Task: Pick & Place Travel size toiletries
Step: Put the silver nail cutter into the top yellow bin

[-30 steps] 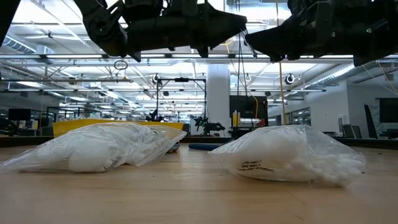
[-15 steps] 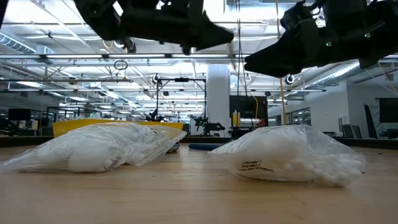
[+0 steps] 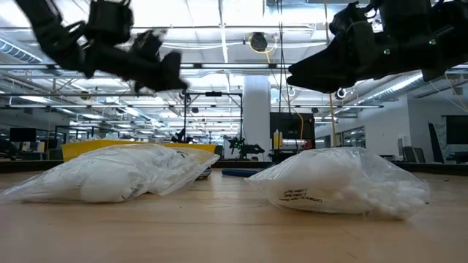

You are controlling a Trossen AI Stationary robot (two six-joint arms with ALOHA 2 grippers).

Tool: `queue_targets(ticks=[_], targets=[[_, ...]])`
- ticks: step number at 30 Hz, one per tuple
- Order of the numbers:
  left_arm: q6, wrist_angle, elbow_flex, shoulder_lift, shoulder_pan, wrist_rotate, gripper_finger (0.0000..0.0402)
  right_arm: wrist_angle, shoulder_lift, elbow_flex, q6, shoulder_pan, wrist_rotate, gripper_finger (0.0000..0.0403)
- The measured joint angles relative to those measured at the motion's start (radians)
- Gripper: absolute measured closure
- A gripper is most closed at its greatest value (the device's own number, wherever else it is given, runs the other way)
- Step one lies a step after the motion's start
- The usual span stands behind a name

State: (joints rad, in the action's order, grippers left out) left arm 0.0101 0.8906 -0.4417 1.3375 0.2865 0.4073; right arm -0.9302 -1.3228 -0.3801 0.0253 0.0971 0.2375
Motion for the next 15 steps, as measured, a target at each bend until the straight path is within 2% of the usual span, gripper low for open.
queue_targets(ticks=[4, 8, 15], targets=[[0.121, 0.051, 0.127, -0.035, 0.074, 0.177, 0.0364, -0.014, 0.0, 0.001, -0.003, -0.005, 0.001, 0.0102], [0.232, 0.041, 0.177, -0.033, 0.129, 0.266, 0.036, -0.024, 0.0, 0.001, -0.011, -0.016, 0.001, 0.0106], [0.293, 0.005, 0.178, -0.022, 0.17, 0.343, 0.0279, -0.009, 0.0, 0.001, -0.03, -0.025, -0.002, 0.0107]])
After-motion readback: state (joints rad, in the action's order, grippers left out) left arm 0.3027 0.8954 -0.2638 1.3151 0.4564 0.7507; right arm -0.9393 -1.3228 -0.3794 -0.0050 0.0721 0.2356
